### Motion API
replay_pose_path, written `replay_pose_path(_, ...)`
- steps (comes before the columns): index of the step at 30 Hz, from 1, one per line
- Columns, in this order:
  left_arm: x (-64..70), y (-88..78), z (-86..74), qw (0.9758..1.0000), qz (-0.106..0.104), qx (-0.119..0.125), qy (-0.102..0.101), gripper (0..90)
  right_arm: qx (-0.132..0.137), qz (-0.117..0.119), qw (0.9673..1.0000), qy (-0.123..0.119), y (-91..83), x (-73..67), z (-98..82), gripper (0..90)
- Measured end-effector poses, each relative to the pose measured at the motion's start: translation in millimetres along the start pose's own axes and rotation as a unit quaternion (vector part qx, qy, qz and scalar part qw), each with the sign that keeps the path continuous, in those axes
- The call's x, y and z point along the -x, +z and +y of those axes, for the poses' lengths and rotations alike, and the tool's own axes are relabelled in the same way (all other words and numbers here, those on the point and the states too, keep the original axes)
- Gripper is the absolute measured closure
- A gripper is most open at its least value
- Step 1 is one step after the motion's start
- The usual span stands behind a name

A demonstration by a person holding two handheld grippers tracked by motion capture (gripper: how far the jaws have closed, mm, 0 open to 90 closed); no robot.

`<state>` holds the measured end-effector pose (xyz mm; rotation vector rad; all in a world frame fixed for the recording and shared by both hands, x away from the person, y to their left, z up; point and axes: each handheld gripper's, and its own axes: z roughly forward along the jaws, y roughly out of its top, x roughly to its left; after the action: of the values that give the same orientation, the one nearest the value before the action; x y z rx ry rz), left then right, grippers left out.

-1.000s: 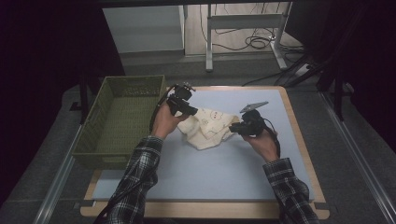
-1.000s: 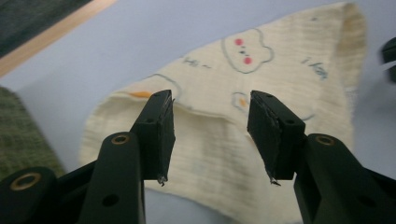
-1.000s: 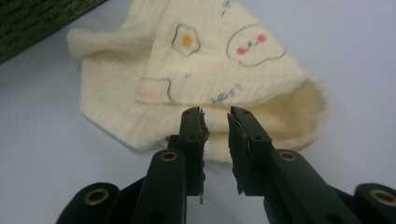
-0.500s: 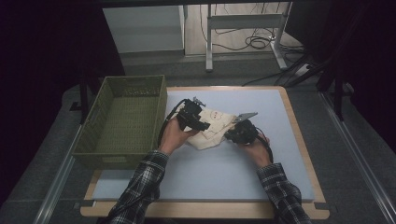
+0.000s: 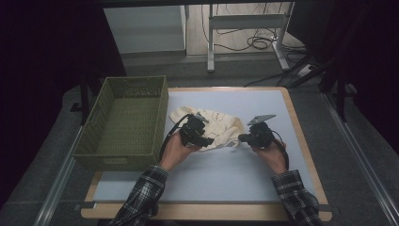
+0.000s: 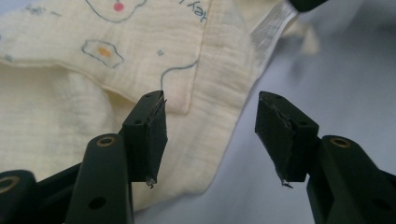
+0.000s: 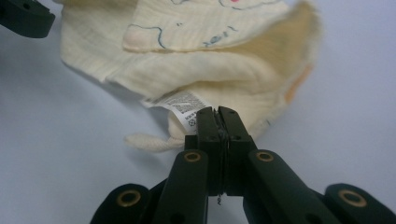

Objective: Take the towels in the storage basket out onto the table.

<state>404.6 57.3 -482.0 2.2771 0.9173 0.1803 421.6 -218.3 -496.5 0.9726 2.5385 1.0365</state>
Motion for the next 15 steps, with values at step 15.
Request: replay_pose_path(15, -2.9, 1.1, -35.9, 0.9998, 0.002, 0.006, -0.019, 43.7, 0.009, -0.005, 0.9996, 0.025, -50.1, 10.5, -35.5, 75.9)
